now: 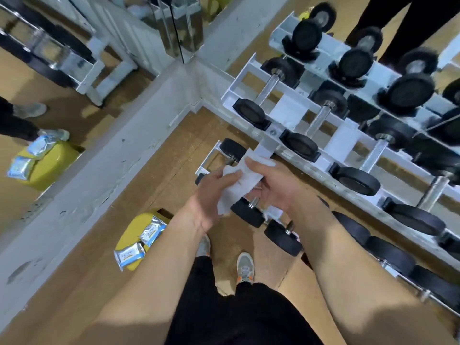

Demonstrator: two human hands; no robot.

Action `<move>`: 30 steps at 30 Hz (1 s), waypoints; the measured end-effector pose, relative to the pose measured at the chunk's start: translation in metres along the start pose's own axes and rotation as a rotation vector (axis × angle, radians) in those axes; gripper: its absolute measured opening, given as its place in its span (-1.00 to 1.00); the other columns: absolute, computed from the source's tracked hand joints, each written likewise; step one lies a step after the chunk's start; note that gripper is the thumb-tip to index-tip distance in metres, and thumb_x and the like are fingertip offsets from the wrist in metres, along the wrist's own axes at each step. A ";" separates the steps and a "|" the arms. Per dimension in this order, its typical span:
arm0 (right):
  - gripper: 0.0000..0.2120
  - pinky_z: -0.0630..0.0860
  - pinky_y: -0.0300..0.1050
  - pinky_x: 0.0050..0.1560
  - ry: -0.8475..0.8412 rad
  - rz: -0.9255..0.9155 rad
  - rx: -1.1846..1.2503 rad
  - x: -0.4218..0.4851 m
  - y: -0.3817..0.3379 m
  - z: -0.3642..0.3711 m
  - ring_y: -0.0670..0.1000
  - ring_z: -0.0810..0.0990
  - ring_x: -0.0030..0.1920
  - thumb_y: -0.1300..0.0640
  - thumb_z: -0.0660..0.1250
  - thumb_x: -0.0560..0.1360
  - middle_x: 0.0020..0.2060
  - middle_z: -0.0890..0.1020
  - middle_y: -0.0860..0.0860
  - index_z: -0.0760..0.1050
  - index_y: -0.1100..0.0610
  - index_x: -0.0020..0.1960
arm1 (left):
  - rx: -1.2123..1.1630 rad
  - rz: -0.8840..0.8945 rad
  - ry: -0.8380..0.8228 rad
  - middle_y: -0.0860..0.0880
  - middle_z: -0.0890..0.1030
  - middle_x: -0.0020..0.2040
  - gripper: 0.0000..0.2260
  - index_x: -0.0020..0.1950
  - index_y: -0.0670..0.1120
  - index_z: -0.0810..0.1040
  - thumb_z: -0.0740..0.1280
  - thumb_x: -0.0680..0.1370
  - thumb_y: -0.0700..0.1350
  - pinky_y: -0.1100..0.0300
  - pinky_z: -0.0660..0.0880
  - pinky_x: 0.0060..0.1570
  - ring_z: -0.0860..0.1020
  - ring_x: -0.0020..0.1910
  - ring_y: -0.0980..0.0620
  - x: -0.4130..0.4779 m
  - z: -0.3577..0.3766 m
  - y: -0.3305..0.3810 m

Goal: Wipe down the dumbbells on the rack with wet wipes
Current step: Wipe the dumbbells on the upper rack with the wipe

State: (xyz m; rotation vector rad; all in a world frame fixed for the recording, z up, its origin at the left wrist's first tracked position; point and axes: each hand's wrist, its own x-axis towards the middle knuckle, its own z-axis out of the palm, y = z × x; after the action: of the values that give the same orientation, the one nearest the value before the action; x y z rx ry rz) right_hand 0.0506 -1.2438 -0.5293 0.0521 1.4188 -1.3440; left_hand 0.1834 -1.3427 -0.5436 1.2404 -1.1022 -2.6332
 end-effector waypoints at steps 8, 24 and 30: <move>-0.88 0.57 -0.18 -0.36 0.179 -0.051 -0.039 0.023 -0.039 0.018 -0.03 0.66 -0.32 0.08 0.43 0.58 -0.33 0.66 0.00 0.58 0.11 -0.10 | 0.652 0.176 -0.056 0.08 0.47 -0.36 -0.67 -0.31 -0.05 0.38 0.50 0.46 -0.27 0.30 0.33 -0.37 0.43 -0.37 0.14 0.030 -0.006 0.050; -0.59 0.25 -0.18 -0.40 0.198 0.014 -0.205 0.064 -0.106 -0.066 0.01 0.30 -0.48 -0.18 0.48 0.49 -0.45 0.37 0.06 0.38 0.05 -0.27 | 0.841 -0.091 -0.120 0.00 0.65 -0.11 -0.80 -0.02 -0.09 0.62 0.55 0.48 -0.04 0.20 0.49 -0.13 0.60 -0.12 0.02 0.098 0.080 0.076; -0.65 0.62 0.04 0.18 -0.088 0.030 -0.078 0.060 -0.123 -0.101 0.02 0.68 -0.07 0.03 0.54 0.44 -0.01 0.72 0.12 0.59 0.14 0.15 | 0.398 -0.124 0.086 -0.11 0.75 -0.02 -0.62 0.11 -0.09 0.62 0.62 0.37 -0.01 -0.07 0.63 0.13 0.70 -0.01 -0.12 0.102 0.111 0.076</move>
State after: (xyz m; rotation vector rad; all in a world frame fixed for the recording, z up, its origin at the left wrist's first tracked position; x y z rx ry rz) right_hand -0.1191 -1.2516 -0.5181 -0.0372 1.3894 -1.2502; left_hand 0.0186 -1.3659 -0.5174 1.5133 -1.6402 -2.4914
